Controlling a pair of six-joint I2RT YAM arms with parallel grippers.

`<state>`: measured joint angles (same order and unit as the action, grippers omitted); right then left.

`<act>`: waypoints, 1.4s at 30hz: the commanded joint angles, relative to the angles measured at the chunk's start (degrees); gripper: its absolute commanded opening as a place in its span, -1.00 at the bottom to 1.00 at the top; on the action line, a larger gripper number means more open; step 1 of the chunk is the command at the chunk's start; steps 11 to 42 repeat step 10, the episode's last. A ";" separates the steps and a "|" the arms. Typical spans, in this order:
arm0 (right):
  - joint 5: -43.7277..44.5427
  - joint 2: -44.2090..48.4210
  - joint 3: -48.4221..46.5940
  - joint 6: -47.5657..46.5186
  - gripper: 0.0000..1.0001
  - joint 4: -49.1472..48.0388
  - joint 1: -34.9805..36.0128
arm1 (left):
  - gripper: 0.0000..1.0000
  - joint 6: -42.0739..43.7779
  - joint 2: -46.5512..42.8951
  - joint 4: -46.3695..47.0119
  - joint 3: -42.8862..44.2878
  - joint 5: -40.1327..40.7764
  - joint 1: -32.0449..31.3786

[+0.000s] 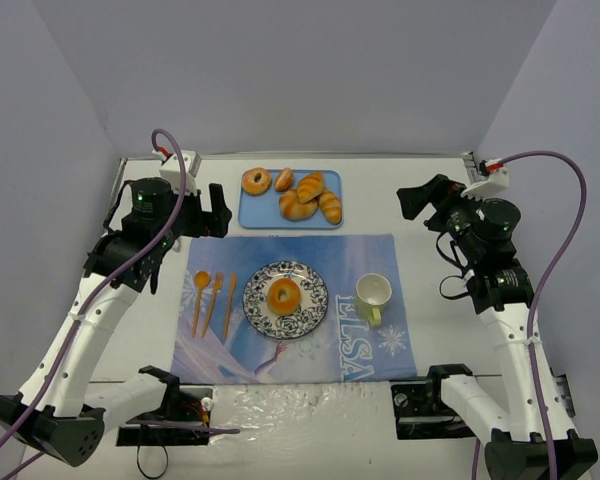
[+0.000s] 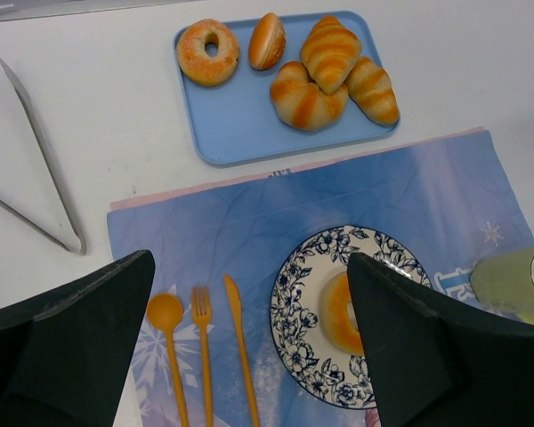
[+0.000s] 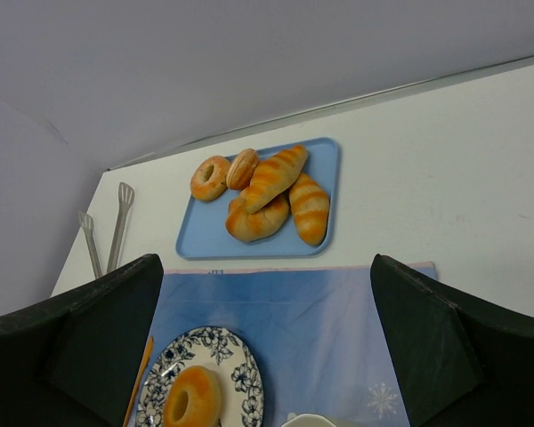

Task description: Place the bread

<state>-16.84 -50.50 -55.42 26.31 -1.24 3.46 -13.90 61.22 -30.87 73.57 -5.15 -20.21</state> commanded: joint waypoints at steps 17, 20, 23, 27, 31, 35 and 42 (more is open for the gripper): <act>0.02 -0.67 -3.56 -1.94 0.99 -2.96 0.40 | 0.74 0.28 -1.54 5.21 0.78 -1.44 -0.27; 0.02 -0.67 -3.56 -1.94 0.99 -2.96 0.40 | 0.74 0.28 -1.54 5.21 0.78 -1.44 -0.27; 0.02 -0.67 -3.56 -1.94 0.99 -2.96 0.40 | 0.74 0.28 -1.54 5.21 0.78 -1.44 -0.27; 0.02 -0.67 -3.56 -1.94 0.99 -2.96 0.40 | 0.74 0.28 -1.54 5.21 0.78 -1.44 -0.27; 0.02 -0.67 -3.56 -1.94 0.99 -2.96 0.40 | 0.74 0.28 -1.54 5.21 0.78 -1.44 -0.27; 0.02 -0.67 -3.56 -1.94 0.99 -2.96 0.40 | 0.74 0.28 -1.54 5.21 0.78 -1.44 -0.27; 0.02 -0.67 -3.56 -1.94 0.99 -2.96 0.40 | 0.74 0.28 -1.54 5.21 0.78 -1.44 -0.27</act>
